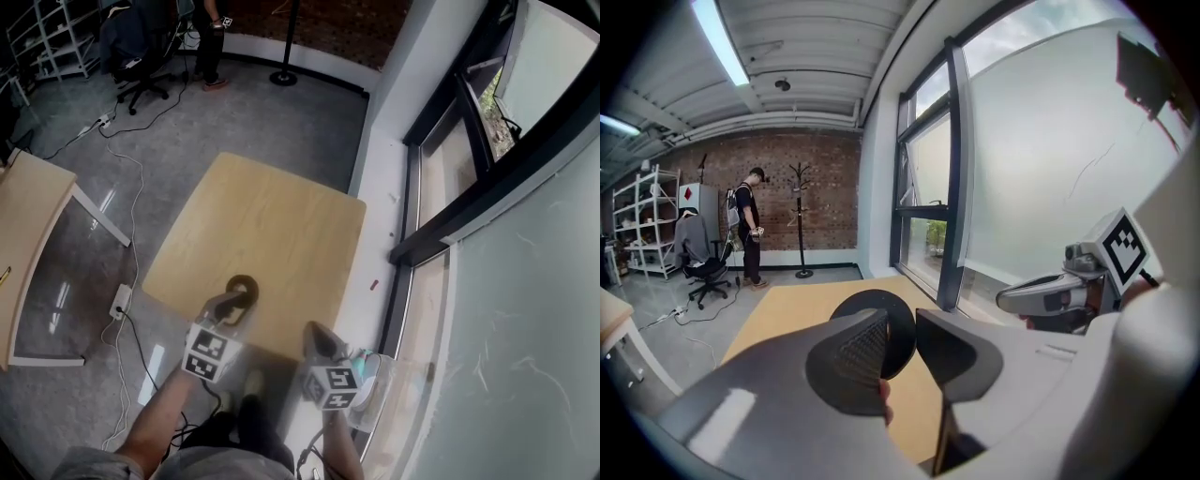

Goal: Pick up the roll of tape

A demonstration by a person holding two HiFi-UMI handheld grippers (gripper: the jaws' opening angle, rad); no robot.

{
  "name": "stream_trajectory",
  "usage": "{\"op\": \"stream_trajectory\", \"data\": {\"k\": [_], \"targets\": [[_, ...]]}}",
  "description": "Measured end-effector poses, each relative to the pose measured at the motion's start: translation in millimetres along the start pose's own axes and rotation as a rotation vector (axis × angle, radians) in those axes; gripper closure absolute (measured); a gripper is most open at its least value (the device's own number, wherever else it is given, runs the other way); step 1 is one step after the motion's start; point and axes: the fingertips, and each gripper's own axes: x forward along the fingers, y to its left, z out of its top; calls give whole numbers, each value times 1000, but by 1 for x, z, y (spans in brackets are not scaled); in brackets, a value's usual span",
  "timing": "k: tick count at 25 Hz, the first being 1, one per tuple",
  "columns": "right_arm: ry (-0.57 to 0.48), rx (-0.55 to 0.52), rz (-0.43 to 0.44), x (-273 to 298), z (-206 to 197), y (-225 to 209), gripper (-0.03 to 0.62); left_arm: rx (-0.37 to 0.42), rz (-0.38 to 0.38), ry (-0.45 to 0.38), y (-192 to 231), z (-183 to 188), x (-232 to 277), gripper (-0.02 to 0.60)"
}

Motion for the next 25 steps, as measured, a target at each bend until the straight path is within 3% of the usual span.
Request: {"op": "stream_trajectory", "data": {"k": [13, 25], "targets": [[-37, -22, -35, -34, 30, 24, 580, -29, 30, -95, -6, 25, -74, 486], [-85, -53, -2, -49, 49, 89, 580, -27, 100, -196, 16, 44, -151, 486]]}}
